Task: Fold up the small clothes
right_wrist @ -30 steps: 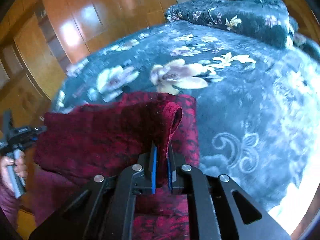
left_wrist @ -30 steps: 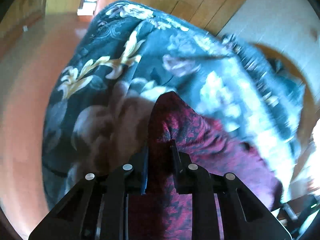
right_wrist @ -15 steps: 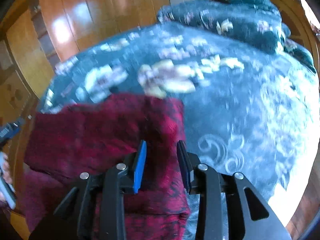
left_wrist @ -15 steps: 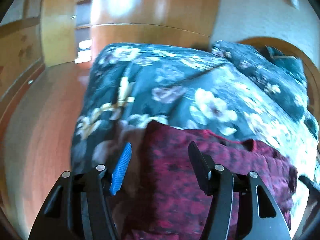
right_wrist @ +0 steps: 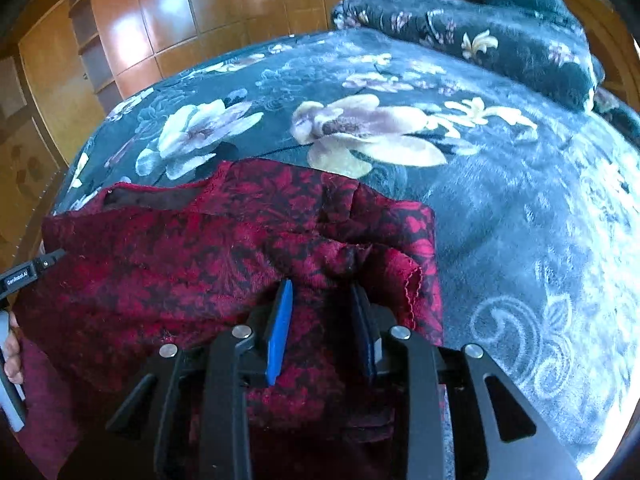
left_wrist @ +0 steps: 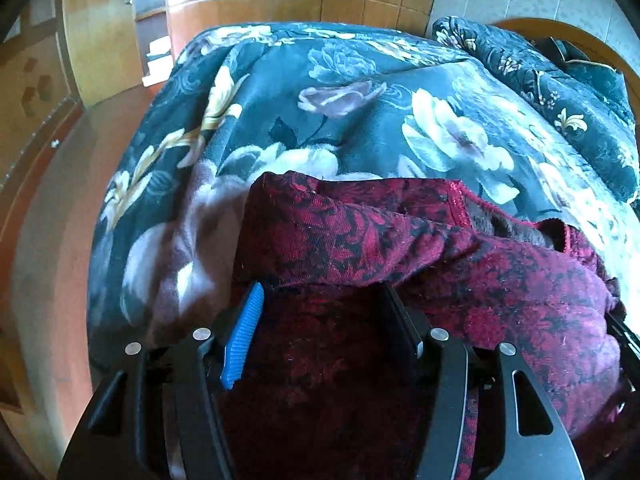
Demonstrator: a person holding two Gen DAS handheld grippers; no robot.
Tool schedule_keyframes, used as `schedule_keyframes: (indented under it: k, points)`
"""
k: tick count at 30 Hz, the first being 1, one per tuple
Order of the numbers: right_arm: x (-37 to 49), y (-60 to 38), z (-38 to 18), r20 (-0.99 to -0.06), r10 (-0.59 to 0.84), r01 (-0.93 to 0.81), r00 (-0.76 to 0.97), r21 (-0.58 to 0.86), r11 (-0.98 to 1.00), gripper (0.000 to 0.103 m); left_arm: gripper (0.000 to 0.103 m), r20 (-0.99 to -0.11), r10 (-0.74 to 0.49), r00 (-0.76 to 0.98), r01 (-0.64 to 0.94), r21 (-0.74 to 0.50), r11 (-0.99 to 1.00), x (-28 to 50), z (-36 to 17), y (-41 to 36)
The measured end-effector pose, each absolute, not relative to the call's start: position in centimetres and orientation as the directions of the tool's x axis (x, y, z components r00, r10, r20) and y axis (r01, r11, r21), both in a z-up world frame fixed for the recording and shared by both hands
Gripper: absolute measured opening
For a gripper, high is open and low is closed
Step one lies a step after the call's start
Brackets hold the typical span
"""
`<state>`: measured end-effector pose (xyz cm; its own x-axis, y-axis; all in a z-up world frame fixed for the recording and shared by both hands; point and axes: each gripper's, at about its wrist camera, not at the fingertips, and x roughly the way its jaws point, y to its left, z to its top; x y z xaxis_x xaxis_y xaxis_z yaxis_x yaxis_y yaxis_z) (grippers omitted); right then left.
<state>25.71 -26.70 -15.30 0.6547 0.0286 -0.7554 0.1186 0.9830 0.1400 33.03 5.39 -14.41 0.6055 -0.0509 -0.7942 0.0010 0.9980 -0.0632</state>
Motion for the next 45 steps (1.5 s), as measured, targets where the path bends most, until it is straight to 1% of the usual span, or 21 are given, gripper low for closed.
schedule_keyframes:
  k: [5, 8, 9, 10, 12, 17, 21, 23, 24, 25, 27, 29, 31, 33, 35, 36, 37, 38, 39, 41, 45]
  points:
    - [25.5, -26.8, -15.0, -0.749, 0.032, 0.113, 0.662, 0.141, 0.983, 0.028, 0.059, -0.765, -0.021, 0.644, -0.028, -0.051, 0.998, 30.0, -11.3, 5.5]
    - [25.5, -26.5, -14.1, -0.756, 0.017, 0.111, 0.654, 0.118, 0.987, 0.032, 0.059, -0.739, -0.039, 0.673, -0.027, -0.077, 0.997, 27.4, -9.7, 6.0]
    - [25.3, -26.3, -13.7, -0.757, 0.015, 0.110, 0.654, 0.115, 0.987, 0.043, 0.059, -0.734, -0.041, 0.678, -0.027, -0.081, 0.996, 26.6, -9.4, 6.1]
    - [25.0, -26.1, -13.2, -0.756, 0.023, 0.105, 0.655, 0.122, 0.987, 0.062, 0.059, -0.730, -0.044, 0.682, -0.026, -0.085, 0.996, 25.9, -9.1, 6.2]
    - [24.3, -25.5, -12.4, -0.753, 0.033, 0.092, 0.657, 0.124, 0.988, 0.078, 0.059, -0.718, -0.056, 0.694, -0.016, -0.094, 0.995, 24.1, -8.5, 6.5]
    - [21.4, -23.9, -10.8, -0.743, 0.041, 0.075, 0.668, 0.122, 0.990, 0.080, 0.059, -0.700, -0.071, 0.710, 0.010, -0.091, 0.996, 20.3, -7.6, 6.5]
    - [19.0, -23.3, -10.6, -0.752, 0.121, 0.062, 0.648, 0.209, 0.976, 0.080, 0.059, -0.690, -0.082, 0.719, 0.009, -0.109, 0.994, 17.7, -7.1, 6.7]
    - [18.2, -23.5, -11.3, -0.741, 0.318, 0.041, 0.592, 0.422, 0.906, 0.080, 0.059, -0.685, -0.074, 0.725, 0.004, -0.104, 0.995, 16.7, -7.0, 6.8]
    - [17.9, -23.8, -11.9, -0.708, 0.427, 0.044, 0.563, 0.542, 0.839, 0.080, 0.059, -0.684, -0.074, 0.726, 0.005, -0.103, 0.995, 16.3, -6.9, 6.9]
    - [17.9, -24.0, -12.3, -0.680, 0.484, 0.053, 0.551, 0.607, 0.793, 0.080, 0.059, -0.684, -0.076, 0.725, 0.007, -0.102, 0.995, 16.1, -6.9, 6.9]
    - [17.8, -24.5, -13.4, -0.615, 0.556, 0.099, 0.559, 0.715, 0.692, 0.083, 0.059, -0.679, -0.063, 0.731, 0.001, -0.091, 0.996, 15.4, -6.8, 6.9]
    - [18.4, -25.2, -14.4, -0.576, 0.584, 0.148, 0.572, 0.773, 0.617, 0.084, 0.059, -0.678, -0.064, 0.732, 0.012, -0.081, 0.997, 14.9, -6.8, 6.8]
    - [18.8, -25.7, -15.3, -0.565, 0.578, 0.201, 0.589, 0.795, 0.572, 0.084, 0.059, -0.677, -0.059, 0.734, 0.014, -0.072, 0.997, 14.7, -6.9, 6.8]
    - [19.2, -26.1, -15.8, -0.549, 0.574, 0.234, 0.607, 0.815, 0.531, 0.083, 0.059, -0.680, -0.057, 0.731, 0.016, -0.067, 0.998, 14.5, -7.2, 6.8]
    - [19.7, -26.8, -15.9, -0.553, 0.546, 0.270, 0.629, 0.815, 0.513, 0.075, 0.059, -0.688, -0.060, 0.723, 0.012, -0.074, 0.997, 14.5, -7.5, 6.8]
    - [19.9, -27.0, -15.9, -0.563, 0.526, 0.290, 0.637, 0.807, 0.514, 0.059, 0.059, -0.691, -0.059, 0.720, 0.008, -0.077, 0.997, 14.4, -7.7, 6.9]
    - [20.2, -27.2, -15.9, -0.583, 0.494, 0.318, 0.645, 0.792, 0.520, 0.037, 0.059, -0.692, -0.059, 0.720, 0.006, -0.078, 0.997, 14.4, -7.8, 6.9]
    - [20.4, -27.5, -16.0, -0.599, 0.469, 0.336, 0.649, 0.779, 0.529, 0.031, 0.059, -0.694, -0.057, 0.718, 0.004, -0.077, 0.997, 14.4, -8.0, 6.9]
    - [20.7, -27.6, -16.1, -0.616, 0.446, 0.345, 0.649, 0.762, 0.549, 0.027, 0.059, -0.697, -0.054, 0.715, 0.002, -0.075, 0.997, 14.4, -8.2, 6.8]
    - [21.7, -27.0, -16.5, -0.683, 0.393, 0.348, 0.615, 0.683, 0.643, 0.026, 0.059, -0.699, -0.056, 0.713, 0.002, -0.078, 0.997, 14.3, -8.3, 6.9]
    - [21.8, -26.8, -16.9, -0.672, 0.410, 0.317, 0.617, 0.689, 0.652, 0.028, 0.059, -0.701, -0.055, 0.711, -0.004, -0.083, 0.997, 13.9, -8.4, 7.0]
